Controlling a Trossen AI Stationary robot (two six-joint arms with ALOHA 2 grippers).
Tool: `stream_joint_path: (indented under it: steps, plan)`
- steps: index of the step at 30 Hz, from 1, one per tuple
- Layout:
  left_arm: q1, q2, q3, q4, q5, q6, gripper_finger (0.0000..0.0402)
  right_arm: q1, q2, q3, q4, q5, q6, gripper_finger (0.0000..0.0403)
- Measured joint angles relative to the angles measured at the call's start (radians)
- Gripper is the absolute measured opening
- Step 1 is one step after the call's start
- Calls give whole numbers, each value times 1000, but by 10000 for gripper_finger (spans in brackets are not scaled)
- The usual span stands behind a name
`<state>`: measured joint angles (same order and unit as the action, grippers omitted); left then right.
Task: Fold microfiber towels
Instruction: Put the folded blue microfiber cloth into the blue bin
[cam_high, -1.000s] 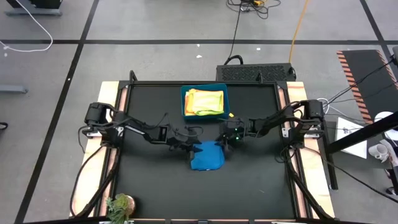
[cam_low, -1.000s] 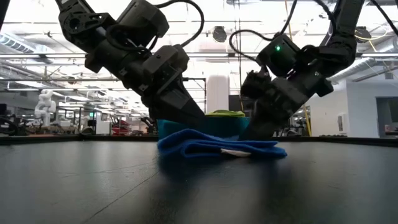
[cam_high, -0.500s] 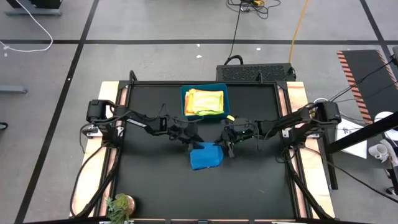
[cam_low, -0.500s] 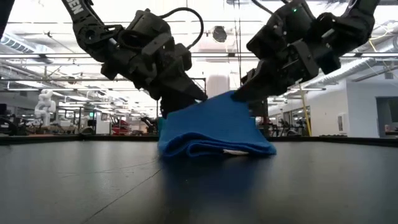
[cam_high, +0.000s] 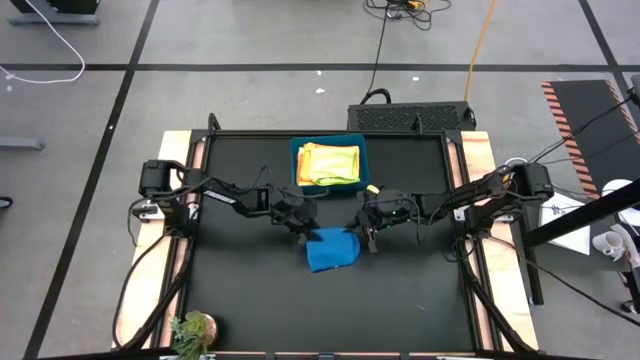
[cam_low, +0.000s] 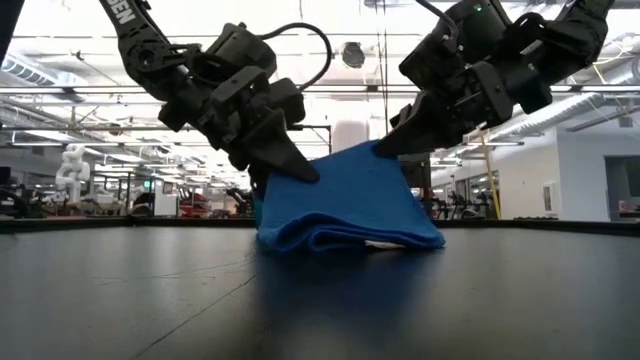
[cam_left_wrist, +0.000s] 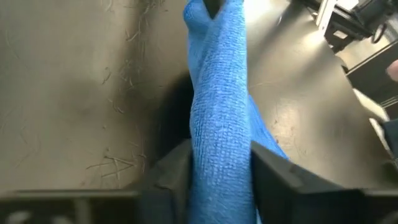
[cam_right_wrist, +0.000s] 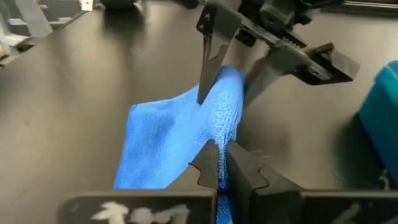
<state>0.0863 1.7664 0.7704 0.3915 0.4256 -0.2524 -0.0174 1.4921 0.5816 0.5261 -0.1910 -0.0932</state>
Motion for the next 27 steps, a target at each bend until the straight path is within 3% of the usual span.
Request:
stream_joint_path:
  steps: [4,5,11,21,27]
  plan:
    - [0,0,0,1,-1,32,31,-1,0,0,0,15,1,1]
    - [4,0,0,1,2,33,18,-2,0,0,0,23,1,1]
    - [7,-61,-1,-15,-2,44,9,-4,-34,0,-8,77,2,0]
    - [73,-385,15,-153,-137,157,8,-69,-296,6,-63,164,2,0]
    - [129,-401,102,-263,-142,214,7,-138,-348,9,-78,158,2,0]
